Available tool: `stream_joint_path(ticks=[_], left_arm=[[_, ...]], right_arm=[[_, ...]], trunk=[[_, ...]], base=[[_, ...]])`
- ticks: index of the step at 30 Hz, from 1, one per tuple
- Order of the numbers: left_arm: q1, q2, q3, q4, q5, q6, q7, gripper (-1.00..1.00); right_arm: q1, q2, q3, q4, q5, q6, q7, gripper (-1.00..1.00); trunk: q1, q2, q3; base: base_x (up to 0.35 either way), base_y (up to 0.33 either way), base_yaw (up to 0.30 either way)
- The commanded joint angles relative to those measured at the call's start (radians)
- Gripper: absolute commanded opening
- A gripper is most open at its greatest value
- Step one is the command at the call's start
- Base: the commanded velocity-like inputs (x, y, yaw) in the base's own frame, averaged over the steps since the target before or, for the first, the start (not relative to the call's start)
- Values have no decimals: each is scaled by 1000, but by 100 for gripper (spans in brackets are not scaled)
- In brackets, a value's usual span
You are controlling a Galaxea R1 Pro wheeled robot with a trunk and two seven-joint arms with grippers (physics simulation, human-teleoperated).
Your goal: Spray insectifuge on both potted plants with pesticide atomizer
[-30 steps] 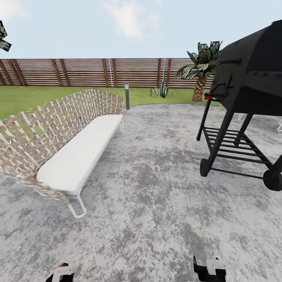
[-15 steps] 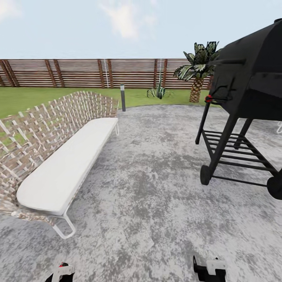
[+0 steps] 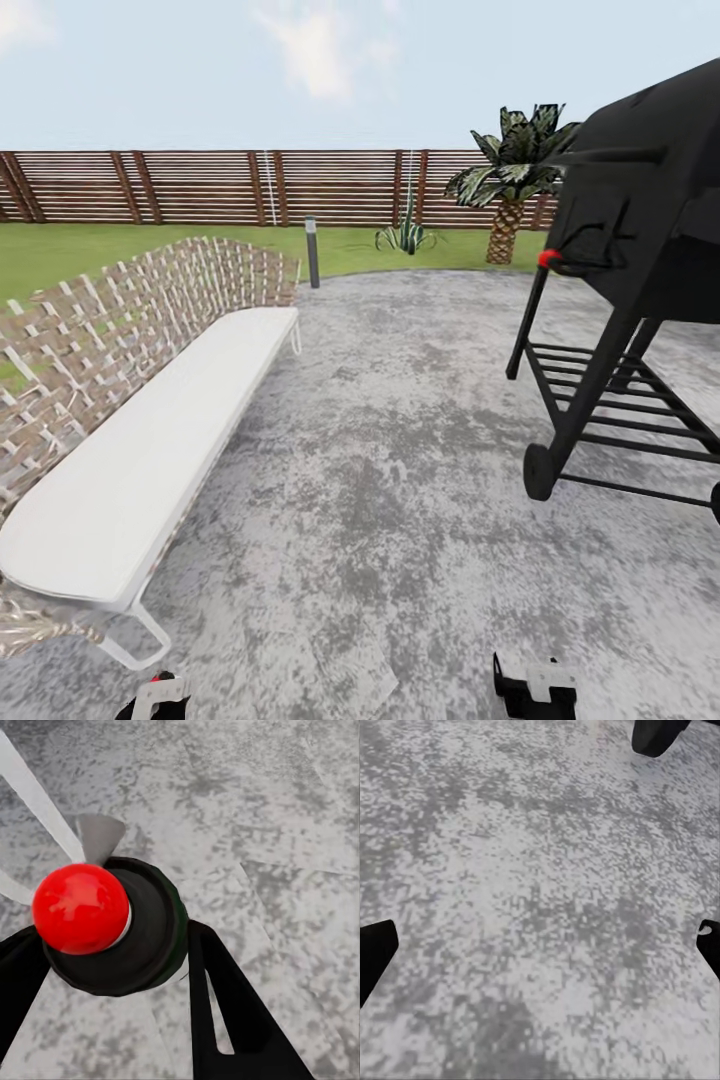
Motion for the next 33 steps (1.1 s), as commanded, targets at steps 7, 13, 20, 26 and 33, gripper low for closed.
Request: stream_joint_path(ticks=[7, 13, 20, 26, 33], left_arm=[[-1, 0, 9, 1, -6, -3, -6, -100], [-1, 0, 9, 1, -6, -3, -6, -100], [-1, 0, 9, 1, -6, -3, -6, -100], [-1, 0, 9, 1, -6, -3, -6, -100], [-1, 0, 9, 1, -6, -3, -6, -100]], right_arm=[[-1, 1, -5, 1, 10, -2, -6, 100], [-1, 3, -5, 1, 10, -2, -6, 100], [-1, 3, -4, 1, 10, -2, -6, 100], [-1, 3, -4, 1, 10, -2, -5, 100], [-1, 4, -4, 1, 11, -2, -5, 100]], trunk=[[0, 0, -1], [0, 0, 2], [0, 0, 2], [0, 0, 2], [0, 0, 2]], base=[[337, 0, -1], [336, 0, -145], [336, 0, -15], [337, 0, 0], [337, 0, 0]])
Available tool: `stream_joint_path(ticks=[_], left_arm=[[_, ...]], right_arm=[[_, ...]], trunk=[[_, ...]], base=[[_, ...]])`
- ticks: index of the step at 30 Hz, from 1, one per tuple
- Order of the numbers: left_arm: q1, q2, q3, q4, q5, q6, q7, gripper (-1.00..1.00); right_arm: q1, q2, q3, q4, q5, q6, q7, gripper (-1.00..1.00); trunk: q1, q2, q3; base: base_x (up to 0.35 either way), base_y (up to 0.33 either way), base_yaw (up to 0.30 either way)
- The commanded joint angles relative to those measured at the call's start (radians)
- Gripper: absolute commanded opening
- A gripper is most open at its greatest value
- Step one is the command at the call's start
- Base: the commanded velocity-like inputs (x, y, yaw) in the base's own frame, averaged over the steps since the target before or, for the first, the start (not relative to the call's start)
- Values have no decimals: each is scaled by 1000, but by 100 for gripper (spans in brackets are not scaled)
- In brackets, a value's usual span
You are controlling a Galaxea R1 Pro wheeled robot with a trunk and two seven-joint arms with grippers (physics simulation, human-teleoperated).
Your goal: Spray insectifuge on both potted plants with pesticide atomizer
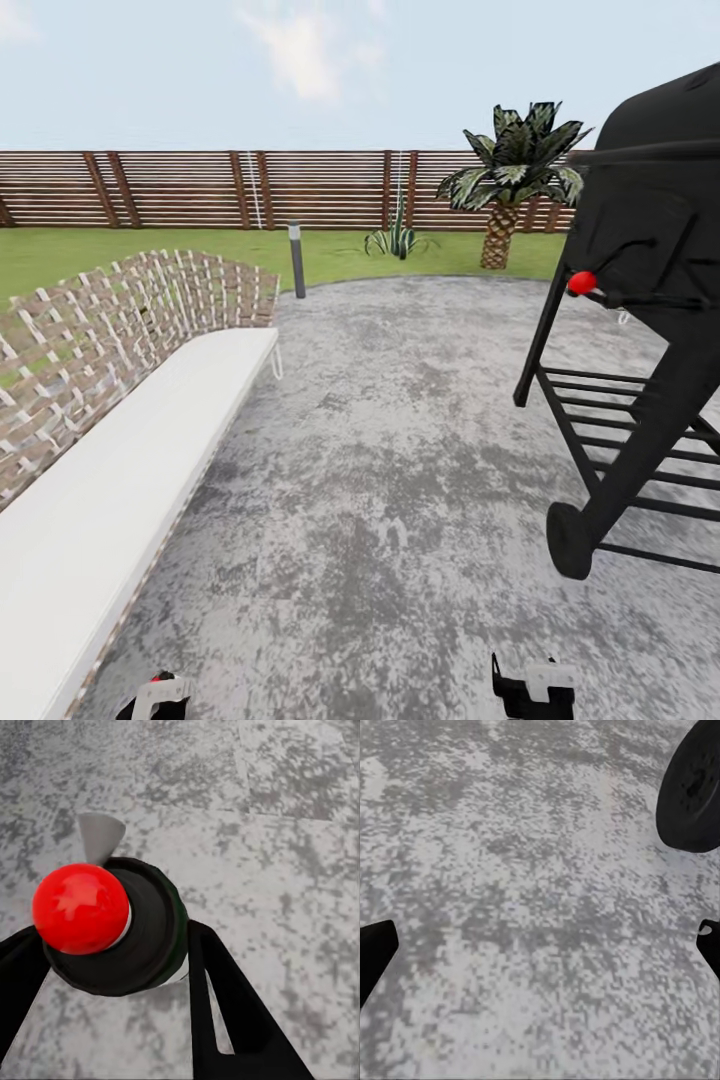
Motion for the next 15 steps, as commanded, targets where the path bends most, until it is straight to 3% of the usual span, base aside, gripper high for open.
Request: stream_joint_path(ticks=[1, 15], left_arm=[[-1, 0, 9, 1, -6, -3, -6, -100], [-1, 0, 9, 1, -6, -3, -6, -100]], right_arm=[[0, 0, -5, 1, 11, -2, -6, 100], [0, 1, -5, 1, 10, -2, -6, 100]], trunk=[[0, 0, -1], [0, 0, -1]], base=[[336, 0, 0], [337, 0, 0]])
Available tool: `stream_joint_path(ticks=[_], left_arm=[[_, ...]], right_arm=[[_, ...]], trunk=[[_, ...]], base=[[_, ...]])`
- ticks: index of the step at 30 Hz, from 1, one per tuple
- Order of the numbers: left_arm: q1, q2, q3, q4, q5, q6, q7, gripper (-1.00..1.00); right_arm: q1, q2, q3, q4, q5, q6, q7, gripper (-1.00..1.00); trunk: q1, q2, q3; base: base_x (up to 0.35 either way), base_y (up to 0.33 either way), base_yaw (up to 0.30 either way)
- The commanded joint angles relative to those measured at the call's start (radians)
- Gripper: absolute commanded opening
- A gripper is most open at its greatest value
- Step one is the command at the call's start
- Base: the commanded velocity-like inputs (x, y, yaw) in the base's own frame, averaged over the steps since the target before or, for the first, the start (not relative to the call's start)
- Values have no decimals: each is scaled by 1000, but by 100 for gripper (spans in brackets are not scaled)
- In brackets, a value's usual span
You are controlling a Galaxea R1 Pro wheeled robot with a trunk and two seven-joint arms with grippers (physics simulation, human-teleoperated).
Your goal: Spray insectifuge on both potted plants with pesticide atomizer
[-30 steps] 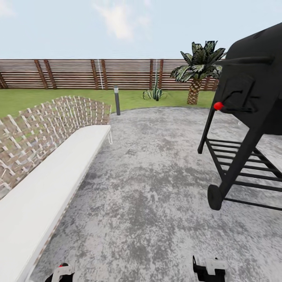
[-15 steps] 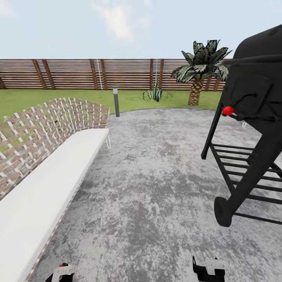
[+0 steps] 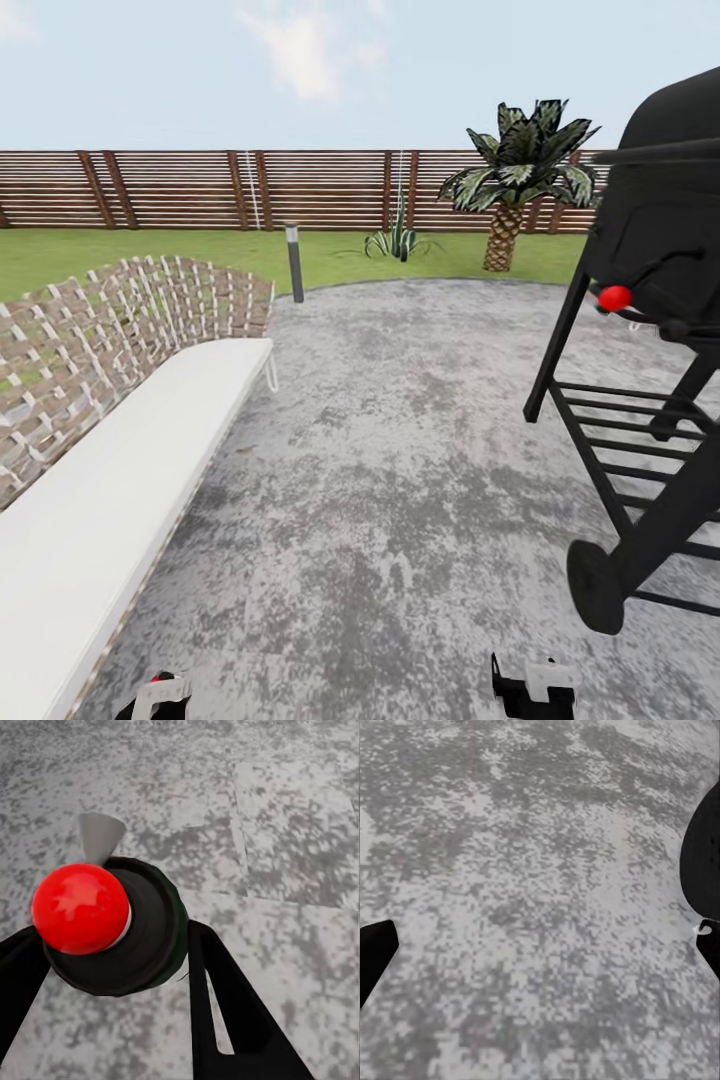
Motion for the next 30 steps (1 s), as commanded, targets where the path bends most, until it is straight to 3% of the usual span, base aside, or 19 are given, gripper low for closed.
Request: stream_joint_path(ticks=[1, 30], left_arm=[[-1, 0, 9, 1, -6, -3, -6, -100], [-1, 0, 9, 2, -6, -4, -6, -100]], right_arm=[[-1, 0, -5, 1, 11, -2, -6, 100], [-1, 0, -5, 1, 11, -2, -5, 100]], trunk=[[0, 0, -1], [0, 0, -1]], base=[[337, 0, 0], [337, 0, 0]])
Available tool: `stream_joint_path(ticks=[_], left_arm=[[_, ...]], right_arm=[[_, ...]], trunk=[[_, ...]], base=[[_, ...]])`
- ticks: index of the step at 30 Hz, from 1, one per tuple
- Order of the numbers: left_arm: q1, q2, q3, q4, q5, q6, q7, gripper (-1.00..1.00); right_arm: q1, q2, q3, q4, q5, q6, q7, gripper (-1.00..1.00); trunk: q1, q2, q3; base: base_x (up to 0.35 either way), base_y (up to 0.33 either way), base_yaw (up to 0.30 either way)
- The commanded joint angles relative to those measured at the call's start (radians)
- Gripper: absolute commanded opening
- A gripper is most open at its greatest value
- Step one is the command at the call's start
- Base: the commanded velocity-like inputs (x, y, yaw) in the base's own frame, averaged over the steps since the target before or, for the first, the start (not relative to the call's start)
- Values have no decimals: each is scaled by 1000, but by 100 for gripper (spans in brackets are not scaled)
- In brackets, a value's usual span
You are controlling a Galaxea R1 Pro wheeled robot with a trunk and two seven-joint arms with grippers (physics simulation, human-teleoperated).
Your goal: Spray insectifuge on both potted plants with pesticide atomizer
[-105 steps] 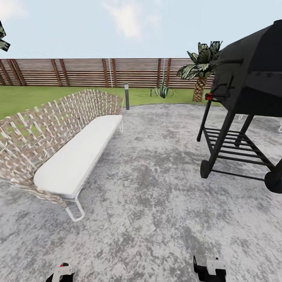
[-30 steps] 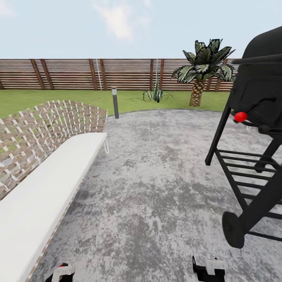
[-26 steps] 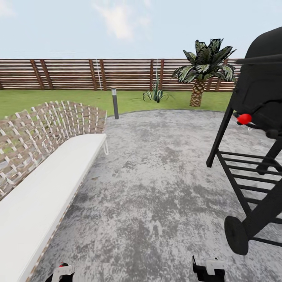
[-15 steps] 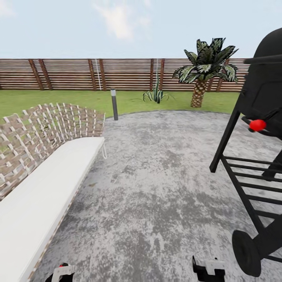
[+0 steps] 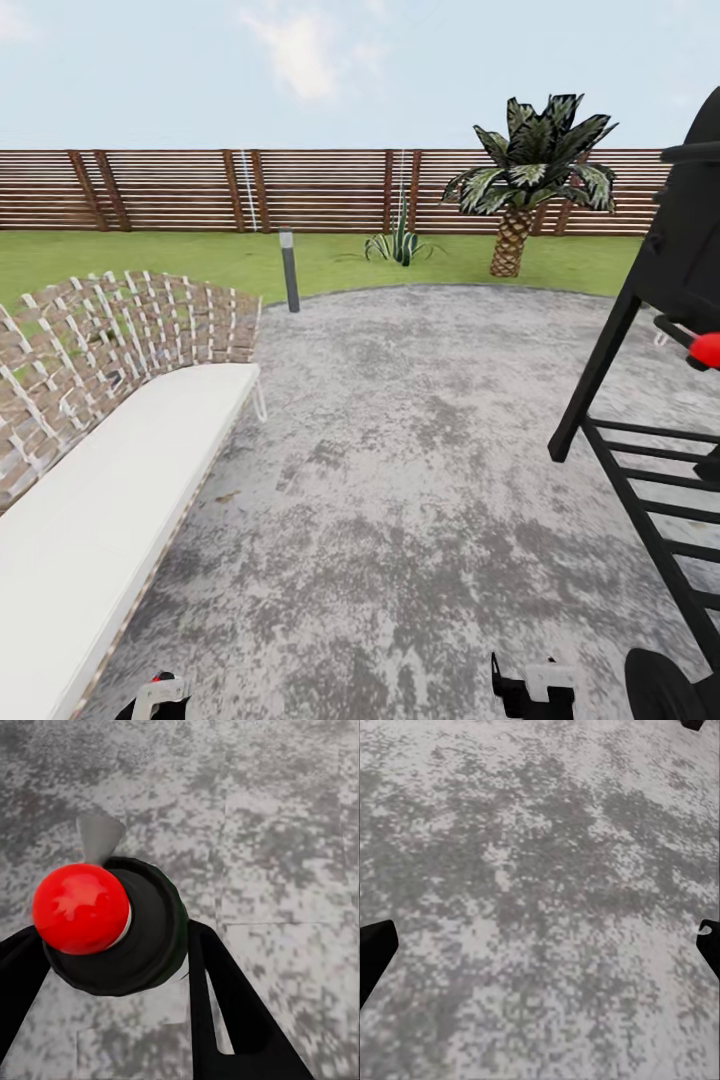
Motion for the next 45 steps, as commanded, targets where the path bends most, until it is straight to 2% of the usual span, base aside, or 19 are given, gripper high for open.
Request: stream_joint_path(ticks=[1, 30, 45], left_arm=[[-1, 0, 9, 1, -6, -3, -6, -100], [-1, -1, 9, 0, -6, -3, -6, -100], [-1, 0, 9, 0, -6, -3, -6, -100]], right_arm=[[-1, 0, -5, 1, 10, -2, -6, 100], [0, 0, -4, 1, 9, -2, -7, 100], [0, 1, -4, 1, 9, -2, -7, 100]], trunk=[[0, 0, -1], [0, 0, -1], [0, 0, 5]], base=[[337, 0, 0], [336, 0, 0], [337, 0, -81]])
